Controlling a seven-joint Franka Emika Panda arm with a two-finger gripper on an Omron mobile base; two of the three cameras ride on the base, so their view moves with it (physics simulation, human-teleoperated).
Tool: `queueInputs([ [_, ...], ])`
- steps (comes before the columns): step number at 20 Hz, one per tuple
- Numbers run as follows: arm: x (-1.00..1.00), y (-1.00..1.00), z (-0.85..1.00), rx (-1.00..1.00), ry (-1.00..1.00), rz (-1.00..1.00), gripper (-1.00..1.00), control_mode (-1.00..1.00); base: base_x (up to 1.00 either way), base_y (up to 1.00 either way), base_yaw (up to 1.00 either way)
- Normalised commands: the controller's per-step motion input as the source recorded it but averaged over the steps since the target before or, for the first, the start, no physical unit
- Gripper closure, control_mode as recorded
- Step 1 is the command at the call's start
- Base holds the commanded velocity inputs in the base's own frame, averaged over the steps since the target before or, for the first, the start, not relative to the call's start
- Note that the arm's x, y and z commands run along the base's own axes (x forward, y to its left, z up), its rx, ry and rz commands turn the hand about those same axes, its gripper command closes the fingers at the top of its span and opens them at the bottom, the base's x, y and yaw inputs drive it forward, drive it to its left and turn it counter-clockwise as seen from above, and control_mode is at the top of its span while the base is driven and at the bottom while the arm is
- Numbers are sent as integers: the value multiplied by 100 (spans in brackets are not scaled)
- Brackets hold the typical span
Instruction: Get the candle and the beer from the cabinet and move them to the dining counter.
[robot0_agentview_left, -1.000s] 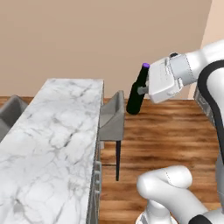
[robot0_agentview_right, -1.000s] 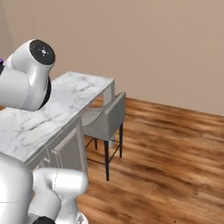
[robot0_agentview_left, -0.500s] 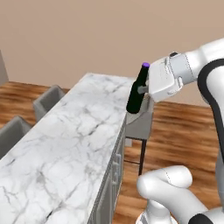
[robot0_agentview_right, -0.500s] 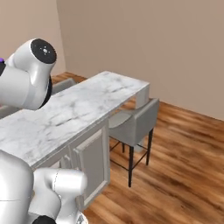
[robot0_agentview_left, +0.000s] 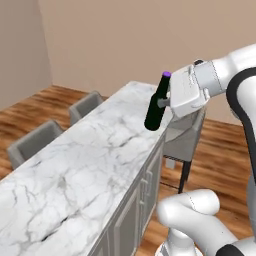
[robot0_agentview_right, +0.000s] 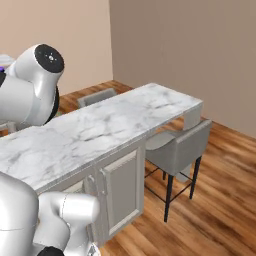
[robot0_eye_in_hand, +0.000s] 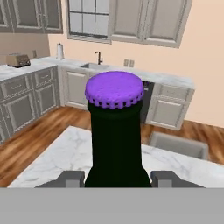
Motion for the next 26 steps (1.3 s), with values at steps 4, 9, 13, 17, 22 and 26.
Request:
queueInputs([
  [4, 0, 0, 0, 0, 0, 0, 100, 100, -2, 14, 32],
  [9, 0, 0, 0, 0, 0, 0, 100, 100, 23, -16, 32],
  [13, 0, 0, 0, 0, 0, 0, 100, 100, 14, -72, 38],
  [17, 0, 0, 0, 0, 0, 0, 100, 100, 19, -79, 40],
  [22, 0, 0, 0, 0, 0, 0, 100, 100, 23, -65, 38],
  [26, 0, 0, 0, 0, 0, 0, 100, 100, 29, -53, 33],
])
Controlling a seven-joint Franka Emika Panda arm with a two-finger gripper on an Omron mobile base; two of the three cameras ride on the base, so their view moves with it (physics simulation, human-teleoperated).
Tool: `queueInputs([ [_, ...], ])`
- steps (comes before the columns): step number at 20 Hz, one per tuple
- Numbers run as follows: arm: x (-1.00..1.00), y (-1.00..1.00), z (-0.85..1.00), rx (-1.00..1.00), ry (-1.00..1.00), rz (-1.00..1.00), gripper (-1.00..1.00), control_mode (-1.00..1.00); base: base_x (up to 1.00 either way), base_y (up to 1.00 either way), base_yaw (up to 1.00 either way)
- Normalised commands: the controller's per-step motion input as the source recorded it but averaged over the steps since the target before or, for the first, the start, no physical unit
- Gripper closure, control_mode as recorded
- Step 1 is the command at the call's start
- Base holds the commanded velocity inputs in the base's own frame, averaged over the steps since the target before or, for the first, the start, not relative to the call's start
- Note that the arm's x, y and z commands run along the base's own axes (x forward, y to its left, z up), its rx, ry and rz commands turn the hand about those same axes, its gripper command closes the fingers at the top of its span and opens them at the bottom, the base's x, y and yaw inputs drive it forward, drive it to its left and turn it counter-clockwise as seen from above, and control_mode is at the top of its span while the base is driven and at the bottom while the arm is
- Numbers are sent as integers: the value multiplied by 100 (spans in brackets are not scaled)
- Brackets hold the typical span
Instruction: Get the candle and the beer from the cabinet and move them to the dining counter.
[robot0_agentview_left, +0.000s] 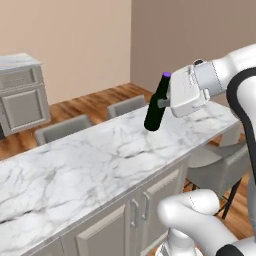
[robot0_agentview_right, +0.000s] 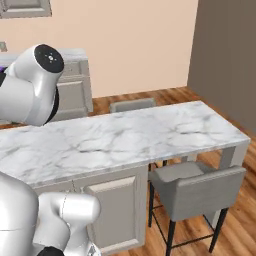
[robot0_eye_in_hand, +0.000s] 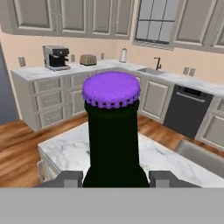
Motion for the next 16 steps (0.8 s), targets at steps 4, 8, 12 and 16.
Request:
queueInputs([
  [4, 0, 0, 0, 0, 0, 0, 100, 100, 36, -38, 28],
  [8, 0, 0, 0, 0, 0, 0, 100, 100, 36, -32, 24],
  [12, 0, 0, 0, 0, 0, 0, 100, 100, 37, -36, 21],
  [16, 0, 0, 0, 0, 0, 0, 100, 100, 48, -32, 19],
])
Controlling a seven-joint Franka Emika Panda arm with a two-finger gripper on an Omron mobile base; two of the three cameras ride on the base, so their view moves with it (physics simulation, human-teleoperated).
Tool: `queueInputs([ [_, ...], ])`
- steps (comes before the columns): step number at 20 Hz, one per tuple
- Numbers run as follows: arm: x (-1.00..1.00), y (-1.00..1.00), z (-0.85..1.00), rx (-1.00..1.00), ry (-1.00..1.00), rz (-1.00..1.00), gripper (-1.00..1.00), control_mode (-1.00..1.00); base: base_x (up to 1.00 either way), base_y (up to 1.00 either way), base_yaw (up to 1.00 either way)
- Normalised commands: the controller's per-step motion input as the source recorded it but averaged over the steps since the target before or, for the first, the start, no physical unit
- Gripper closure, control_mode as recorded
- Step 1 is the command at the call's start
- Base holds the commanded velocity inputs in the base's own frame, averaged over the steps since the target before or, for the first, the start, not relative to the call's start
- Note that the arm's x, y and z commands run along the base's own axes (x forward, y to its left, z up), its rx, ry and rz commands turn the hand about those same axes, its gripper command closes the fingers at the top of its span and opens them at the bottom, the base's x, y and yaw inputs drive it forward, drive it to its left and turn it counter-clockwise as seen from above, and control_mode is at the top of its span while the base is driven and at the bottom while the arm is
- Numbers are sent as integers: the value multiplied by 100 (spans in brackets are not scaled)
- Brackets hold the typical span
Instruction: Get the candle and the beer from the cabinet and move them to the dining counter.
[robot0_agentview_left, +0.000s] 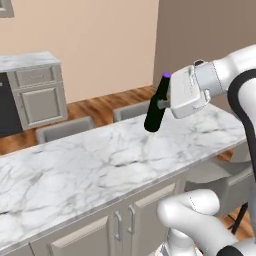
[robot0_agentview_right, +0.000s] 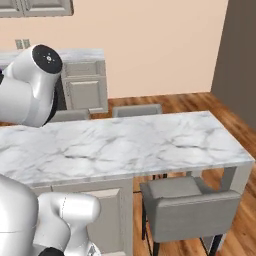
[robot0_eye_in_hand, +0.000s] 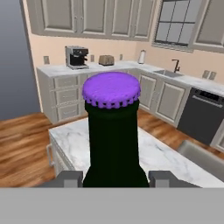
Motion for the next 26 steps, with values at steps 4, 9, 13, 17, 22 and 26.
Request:
queueInputs([
  [4, 0, 0, 0, 0, 0, 0, 100, 100, 56, -26, 21],
  [9, 0, 0, 0, 0, 0, 0, 100, 100, 62, -11, 28],
  [13, 0, 0, 0, 0, 0, 0, 100, 100, 65, -4, 35],
  [17, 0, 0, 0, 0, 0, 0, 100, 100, 60, 0, 39],
  [22, 0, 0, 0, 0, 0, 0, 100, 100, 43, -1, 31],
  [26, 0, 0, 0, 0, 0, 0, 100, 100, 35, 0, 9],
])
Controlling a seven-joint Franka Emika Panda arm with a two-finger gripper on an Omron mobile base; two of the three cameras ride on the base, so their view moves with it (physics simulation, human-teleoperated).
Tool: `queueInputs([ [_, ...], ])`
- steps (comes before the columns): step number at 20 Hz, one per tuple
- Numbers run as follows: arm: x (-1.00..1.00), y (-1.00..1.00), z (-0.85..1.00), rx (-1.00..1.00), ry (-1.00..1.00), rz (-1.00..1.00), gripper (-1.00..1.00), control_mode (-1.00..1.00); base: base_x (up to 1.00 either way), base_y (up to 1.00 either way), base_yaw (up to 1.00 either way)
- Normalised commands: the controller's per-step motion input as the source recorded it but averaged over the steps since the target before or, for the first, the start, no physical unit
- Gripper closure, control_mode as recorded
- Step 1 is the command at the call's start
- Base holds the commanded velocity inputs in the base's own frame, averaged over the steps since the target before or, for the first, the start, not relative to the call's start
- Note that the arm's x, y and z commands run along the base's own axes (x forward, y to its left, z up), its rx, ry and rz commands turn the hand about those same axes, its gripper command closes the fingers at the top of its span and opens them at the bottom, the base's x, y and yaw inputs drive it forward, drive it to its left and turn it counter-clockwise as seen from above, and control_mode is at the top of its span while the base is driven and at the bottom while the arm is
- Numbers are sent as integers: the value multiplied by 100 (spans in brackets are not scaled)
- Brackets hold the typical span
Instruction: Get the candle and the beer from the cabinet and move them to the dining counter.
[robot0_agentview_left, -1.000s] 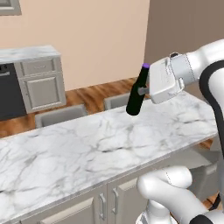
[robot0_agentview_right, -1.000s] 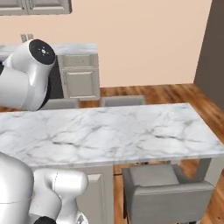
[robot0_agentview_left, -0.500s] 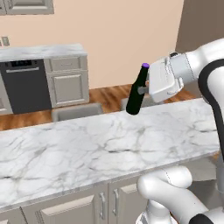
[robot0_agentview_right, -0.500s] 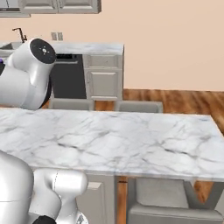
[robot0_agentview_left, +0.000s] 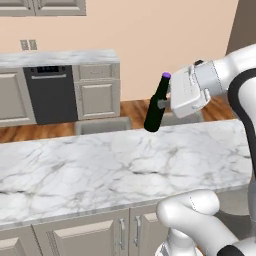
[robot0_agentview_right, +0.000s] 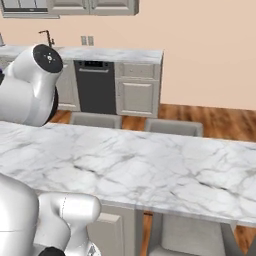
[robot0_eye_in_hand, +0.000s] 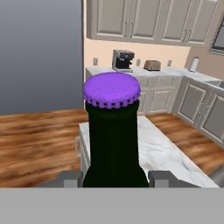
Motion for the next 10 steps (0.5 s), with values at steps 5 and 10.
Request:
queueInputs([
  [5, 46, -4, -23, 0, 0, 7, 100, -100, 9, 0, 1],
  [10, 56, -30, -34, 0, -2, 12, 100, -100, 0, 0, 0],
])
